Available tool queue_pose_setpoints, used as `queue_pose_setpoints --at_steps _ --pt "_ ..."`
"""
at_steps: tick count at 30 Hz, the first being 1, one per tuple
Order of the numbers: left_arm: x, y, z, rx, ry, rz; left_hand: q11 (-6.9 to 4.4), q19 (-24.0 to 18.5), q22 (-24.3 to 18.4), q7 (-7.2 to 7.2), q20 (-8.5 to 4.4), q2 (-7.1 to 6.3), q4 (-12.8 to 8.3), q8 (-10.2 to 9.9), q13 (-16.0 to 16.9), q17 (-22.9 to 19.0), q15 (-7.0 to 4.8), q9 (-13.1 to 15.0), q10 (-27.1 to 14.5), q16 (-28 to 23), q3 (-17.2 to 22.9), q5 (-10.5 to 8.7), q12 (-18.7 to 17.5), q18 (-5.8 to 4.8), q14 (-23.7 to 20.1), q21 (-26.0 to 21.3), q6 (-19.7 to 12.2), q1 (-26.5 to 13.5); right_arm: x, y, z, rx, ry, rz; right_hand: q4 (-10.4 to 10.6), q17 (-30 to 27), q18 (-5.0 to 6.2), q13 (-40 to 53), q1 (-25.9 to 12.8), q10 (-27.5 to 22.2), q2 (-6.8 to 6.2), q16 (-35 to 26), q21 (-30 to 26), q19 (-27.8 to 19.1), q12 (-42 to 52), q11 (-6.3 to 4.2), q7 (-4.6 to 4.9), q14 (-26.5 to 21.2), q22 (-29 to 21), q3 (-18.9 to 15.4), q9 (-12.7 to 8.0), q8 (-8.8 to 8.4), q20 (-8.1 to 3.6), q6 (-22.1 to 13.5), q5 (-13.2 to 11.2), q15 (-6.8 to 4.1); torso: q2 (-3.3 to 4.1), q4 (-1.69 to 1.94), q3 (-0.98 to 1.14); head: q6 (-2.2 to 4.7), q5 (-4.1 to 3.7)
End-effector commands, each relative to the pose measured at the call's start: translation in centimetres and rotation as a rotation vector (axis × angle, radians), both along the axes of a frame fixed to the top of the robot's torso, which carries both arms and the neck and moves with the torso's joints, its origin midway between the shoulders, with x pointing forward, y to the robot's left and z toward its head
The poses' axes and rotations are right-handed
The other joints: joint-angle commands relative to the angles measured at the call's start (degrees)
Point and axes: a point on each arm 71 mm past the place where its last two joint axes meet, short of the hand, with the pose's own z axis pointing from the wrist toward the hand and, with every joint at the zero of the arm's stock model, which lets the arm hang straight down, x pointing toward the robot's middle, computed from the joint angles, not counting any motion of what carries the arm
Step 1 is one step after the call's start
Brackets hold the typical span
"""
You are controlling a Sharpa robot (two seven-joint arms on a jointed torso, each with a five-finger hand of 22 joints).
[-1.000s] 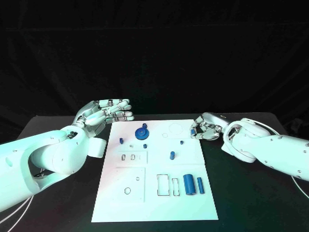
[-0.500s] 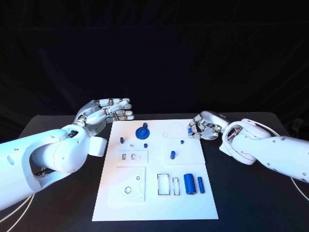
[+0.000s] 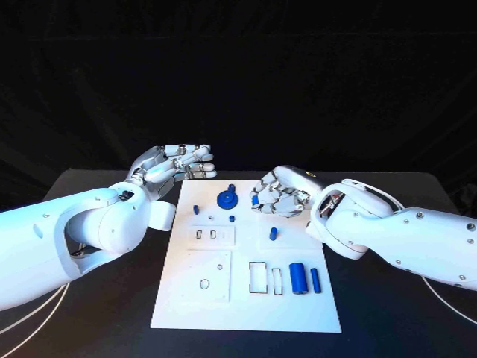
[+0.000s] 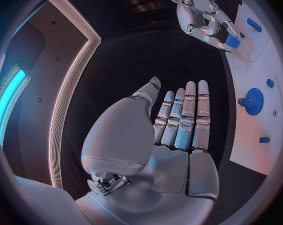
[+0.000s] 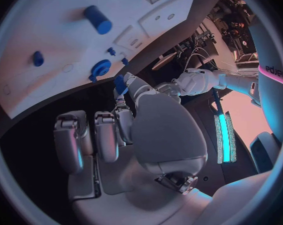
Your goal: Assemble the parts on the task board
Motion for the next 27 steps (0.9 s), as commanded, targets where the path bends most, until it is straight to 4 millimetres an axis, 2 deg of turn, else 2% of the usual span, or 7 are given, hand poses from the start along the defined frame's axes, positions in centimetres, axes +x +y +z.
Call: queue_pose_setpoints --at_steps 1,6,11,14,19,22,27 --pt "0.1 -0.3 0.0 -0.009 -0.004 -0.022 0.20 0.3 -0.1 0.26 -0.09 0.49 -0.2 -0.4 -0.1 0.1 -0.01 -0.1 0.3 -0.4 0.0 0.20 -0.2 0.23 0.4 0.2 0.1 0.2 -0.4 1.5 -0.6 -0.060 -0.001 -0.018 0.0 10.9 -0.82 4.0 0.2 -0.1 0.50 0.1 0.3 6.0 -0.1 -0.22 0.17 5.0 15.1 0.3 0.4 0.38 -0.25 0.0 -0.2 -0.45 -0.32 0.21 -0.17 -0.52 0.81" --pt "0.1 -0.3 -0.1 -0.008 -0.003 -0.019 0.22 0.3 -0.1 0.28 -0.09 0.52 -0.3 -0.5 -0.1 0.1 0.01 -0.1 0.3 -0.5 0.0 0.19 -0.3 0.22 0.4 0.2 0.2 0.1 -0.8 4.1 -1.7 -0.104 0.007 0.014 0.0 10.8 -0.82 4.0 0.2 -0.1 0.53 0.0 0.3 6.0 -0.1 -0.22 0.17 5.0 15.1 0.3 0.4 0.37 -0.25 -0.1 -0.2 -0.46 -0.31 0.24 -0.26 -0.84 1.14" --pt "0.2 -0.3 -0.1 -0.008 -0.006 -0.016 0.22 0.3 -0.1 0.28 -0.09 0.52 -0.3 -0.5 -0.1 0.1 0.01 -0.1 0.3 -0.5 0.0 0.19 -0.3 0.22 0.4 0.2 0.2 0.1 -1.2 6.2 -2.9 -0.147 0.004 0.049 0.0 10.6 -0.82 3.9 0.2 -0.2 0.56 -0.1 0.3 6.0 -0.2 -0.20 0.21 5.0 15.1 0.4 0.4 0.34 -0.26 -0.2 0.0 -0.46 -0.27 0.38 -0.23 -1.14 1.34" --pt "0.2 -0.3 -0.1 -0.008 -0.007 -0.014 0.22 0.3 -0.1 0.28 -0.09 0.52 -0.3 -0.5 -0.1 0.1 0.01 -0.1 0.3 -0.5 0.0 0.19 -0.3 0.22 0.4 0.2 0.2 0.1 -1.5 7.3 -3.9 -0.171 0.005 0.070 0.0 10.6 -0.82 3.9 0.1 -0.2 0.51 -0.1 0.3 6.0 -0.3 -0.18 0.24 4.9 15.1 0.3 0.3 0.31 -0.26 -0.3 0.0 -0.45 -0.23 0.28 -0.22 -1.01 1.50" --pt "0.2 -0.2 -0.1 -0.008 -0.007 -0.014 0.22 0.3 -0.1 0.28 -0.09 0.52 -0.3 -0.5 -0.1 0.1 0.01 -0.1 0.3 -0.5 0.0 0.19 -0.3 0.22 0.4 0.2 0.2 0.1 -1.4 8.3 -4.9 -0.197 0.012 0.075 0.0 10.6 -0.82 3.9 0.0 -0.2 0.46 -0.1 0.3 6.0 -0.3 -0.15 0.27 5.0 15.1 0.3 0.3 0.29 -0.26 -0.3 0.0 -0.44 -0.27 0.13 -0.19 -1.33 2.04" --pt "0.2 -0.2 -0.1 -0.008 -0.007 -0.015 0.22 0.3 -0.1 0.28 -0.09 0.52 -0.3 -0.5 -0.1 0.1 0.01 -0.1 0.3 -0.5 0.0 0.19 -0.3 0.22 0.4 0.2 0.2 0.1 -1.4 8.7 -5.4 -0.208 0.015 0.075 0.0 10.6 -0.82 3.9 0.0 -0.2 0.46 -0.1 0.3 6.0 -0.3 -0.15 0.27 5.0 15.1 0.3 0.3 0.29 -0.26 -0.3 0.0 -0.44 -0.22 0.31 -0.18 -1.31 1.92" --pt "0.2 -0.2 0.0 -0.008 -0.007 -0.015 0.22 0.3 -0.1 0.28 -0.09 0.52 -0.3 -0.5 -0.1 0.1 0.01 -0.1 0.3 -0.5 0.0 0.19 -0.3 0.22 0.4 0.2 0.2 0.1 -1.5 8.9 -5.9 -0.224 0.017 0.077 0.0 10.6 -0.82 3.9 0.0 -0.2 0.46 -0.1 0.3 6.0 -0.3 -0.15 0.27 5.0 15.1 0.3 0.3 0.29 -0.26 -0.3 0.0 -0.44 -0.28 0.25 -0.18 -1.40 1.89"
